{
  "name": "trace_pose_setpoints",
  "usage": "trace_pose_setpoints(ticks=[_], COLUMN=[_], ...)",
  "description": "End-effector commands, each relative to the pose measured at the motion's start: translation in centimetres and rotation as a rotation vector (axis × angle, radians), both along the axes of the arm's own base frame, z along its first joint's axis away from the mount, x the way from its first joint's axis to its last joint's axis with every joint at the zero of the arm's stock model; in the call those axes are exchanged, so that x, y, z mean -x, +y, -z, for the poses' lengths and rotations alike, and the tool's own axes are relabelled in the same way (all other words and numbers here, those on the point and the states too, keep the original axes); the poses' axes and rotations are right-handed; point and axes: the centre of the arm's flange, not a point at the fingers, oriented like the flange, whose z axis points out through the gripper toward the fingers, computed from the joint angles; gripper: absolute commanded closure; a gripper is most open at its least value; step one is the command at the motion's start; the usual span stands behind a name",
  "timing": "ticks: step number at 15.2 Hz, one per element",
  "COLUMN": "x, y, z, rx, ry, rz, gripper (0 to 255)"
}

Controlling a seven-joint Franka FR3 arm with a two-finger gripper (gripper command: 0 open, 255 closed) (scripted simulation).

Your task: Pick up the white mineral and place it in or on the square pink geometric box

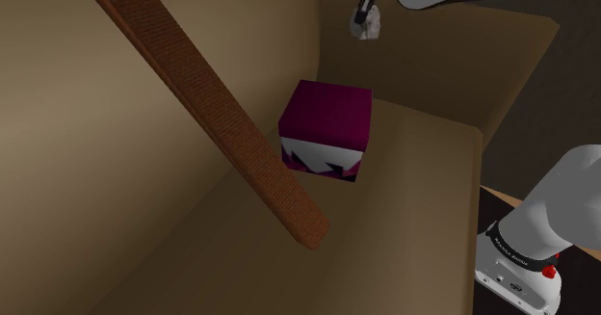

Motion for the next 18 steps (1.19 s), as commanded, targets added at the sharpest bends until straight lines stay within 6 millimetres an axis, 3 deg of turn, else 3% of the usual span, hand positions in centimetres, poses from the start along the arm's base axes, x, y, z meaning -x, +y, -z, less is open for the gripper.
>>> trace_pose_setpoints(ticks=[1,4,18], x=[-0.1,-0.1,8.0], y=[0.0,0.0,16.6], z=[-1.0,-2.4,-4.4], rx=[0.000,0.000,0.000], ry=[0.000,0.000,0.000], rz=[0.000,0.000,0.000], gripper=[255,255,255])
